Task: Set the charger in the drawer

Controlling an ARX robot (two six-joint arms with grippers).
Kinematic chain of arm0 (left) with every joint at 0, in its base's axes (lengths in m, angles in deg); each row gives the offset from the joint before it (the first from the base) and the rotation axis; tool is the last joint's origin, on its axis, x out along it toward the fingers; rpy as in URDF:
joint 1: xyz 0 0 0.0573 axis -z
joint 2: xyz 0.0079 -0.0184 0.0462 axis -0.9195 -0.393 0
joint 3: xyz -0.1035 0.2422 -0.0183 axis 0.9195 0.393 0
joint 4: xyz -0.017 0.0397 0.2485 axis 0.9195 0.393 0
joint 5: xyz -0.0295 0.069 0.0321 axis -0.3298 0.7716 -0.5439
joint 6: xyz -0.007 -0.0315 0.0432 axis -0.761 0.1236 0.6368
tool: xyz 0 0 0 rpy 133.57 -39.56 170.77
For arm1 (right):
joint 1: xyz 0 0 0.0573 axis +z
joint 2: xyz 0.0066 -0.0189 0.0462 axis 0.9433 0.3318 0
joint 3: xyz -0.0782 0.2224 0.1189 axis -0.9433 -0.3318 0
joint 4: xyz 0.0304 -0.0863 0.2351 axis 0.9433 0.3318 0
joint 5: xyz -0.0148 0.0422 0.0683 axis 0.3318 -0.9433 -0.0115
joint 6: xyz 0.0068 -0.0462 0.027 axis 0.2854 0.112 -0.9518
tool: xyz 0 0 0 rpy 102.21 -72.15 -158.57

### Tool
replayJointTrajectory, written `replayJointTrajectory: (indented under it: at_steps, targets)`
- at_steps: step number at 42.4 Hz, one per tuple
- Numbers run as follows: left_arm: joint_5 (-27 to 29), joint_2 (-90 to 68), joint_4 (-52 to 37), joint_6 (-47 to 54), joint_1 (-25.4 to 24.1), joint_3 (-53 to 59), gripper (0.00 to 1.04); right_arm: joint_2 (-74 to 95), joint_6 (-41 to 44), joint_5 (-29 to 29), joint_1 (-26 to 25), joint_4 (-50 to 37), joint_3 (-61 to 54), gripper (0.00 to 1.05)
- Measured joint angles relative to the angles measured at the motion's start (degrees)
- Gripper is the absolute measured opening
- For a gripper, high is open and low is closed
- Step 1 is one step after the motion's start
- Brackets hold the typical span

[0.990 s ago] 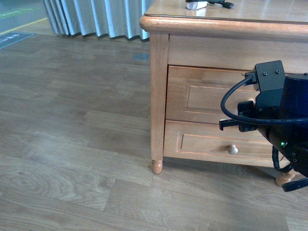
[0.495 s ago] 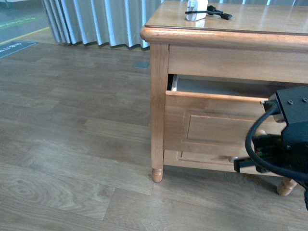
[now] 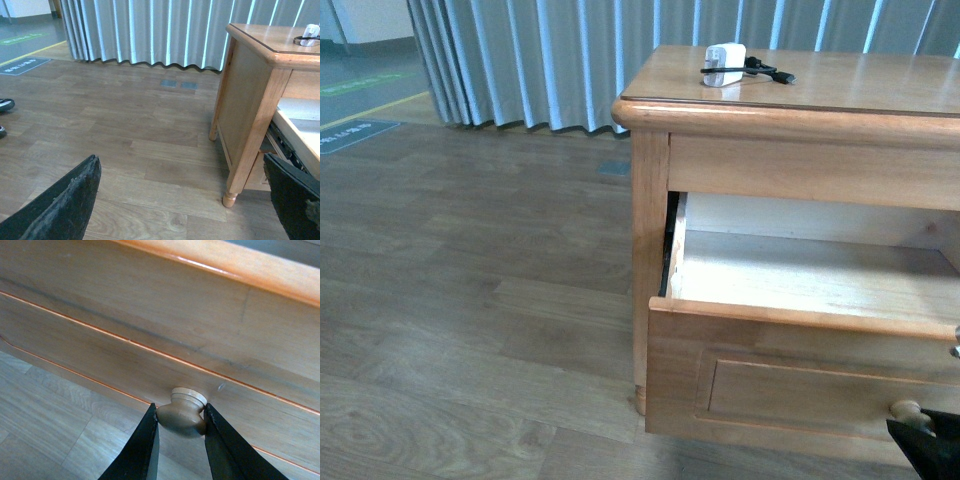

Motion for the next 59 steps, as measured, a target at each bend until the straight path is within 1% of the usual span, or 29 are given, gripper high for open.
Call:
replayJointTrajectory:
  at_steps: [4,5,7,8,12,14,15,18,20,23,24,29,35,38,41,42,45,50,54,59]
  targets:
    - [0.00,0.00,0.00,0.00,0.00,0.00,0.99,-1.92,0.15,-0.96,0.02,0.61,-1.79,0.23]
    - [0.00,0.00,0.00,0.00,0.00,0.00,0.99,-2.19,0.13,-0.98,0.02,0.61,-2.01,0.24]
    - [0.00,0.00,0.00,0.00,0.00,0.00,0.99,-4.07,0.28,-2.36,0.02,0.61,-2.99,0.32]
    - [0.00,0.00,0.00,0.00,0.00,0.00,0.99,-4.76,0.35,-2.78,0.04,0.61,-3.19,0.34]
    - [-0.04,0.02,0.00,-0.02,0.00,0.00,0.99,-11.41,0.76,-4.66,0.37,2.03,-3.67,0.48]
    - [0.07,0.02,0.00,0.00,0.02,0.00,0.99,-16.28,1.07,-4.66,-0.02,4.92,-3.91,0.58]
    - [0.02,0.02,0.00,0.00,0.00,0.00,0.99,-17.92,1.18,-4.55,-0.28,6.32,-4.07,0.62]
    - [0.00,0.02,0.00,0.00,0.00,0.00,0.99,-26.93,1.27,-4.59,-1.86,13.84,-5.25,0.78]
    - [0.02,0.02,0.00,0.00,0.00,0.00,0.99,-32.76,1.27,-4.61,-2.80,18.47,-5.62,0.87]
    - [0.02,0.02,0.00,0.00,0.02,0.00,0.99,-40.37,1.18,-4.70,-4.24,24.37,-5.62,0.97]
    - [0.02,0.02,0.00,0.00,0.00,0.00,0.99,-42.91,1.16,-4.68,-4.81,26.18,-5.62,0.98]
    - [0.00,0.02,0.00,0.00,0.00,0.00,0.99,-52.92,1.09,-4.79,-8.33,32.48,-5.53,0.96]
    - [0.02,0.02,0.00,0.00,0.00,0.00,0.99,-62.14,0.70,-6.62,-15.23,37.42,-5.49,0.96]
    - [0.00,0.02,0.00,0.00,0.00,0.00,0.99,-66.64,0.04,-9.62,-21.57,39.91,-5.49,0.96]
    - [0.00,0.02,0.00,0.00,0.00,0.00,0.99,-69.61,-1.29,-13.73,-28.96,41.40,-5.49,0.96]
    - [0.02,0.02,0.00,0.00,0.00,0.00,0.99,-70.16,-1.57,-15.10,-31.63,41.44,-5.51,0.96]
    - [0.00,0.02,0.00,0.00,0.00,0.00,0.99,-70.31,-2.40,-17.79,-36.87,41.40,-5.51,0.96]
    - [0.00,0.02,0.00,0.00,0.00,0.00,0.99,-68.98,-4.59,-22.21,-48.35,39.39,-6.05,0.96]
    - [0.00,0.02,0.00,0.00,0.00,0.00,0.99,-68.96,-5.33,-22.60,-51.45,39.01,-6.34,0.96]
    - [0.02,0.02,0.00,0.00,0.00,0.00,0.99,-68.96,-5.81,-22.95,-51.84,38.93,-6.34,0.96]
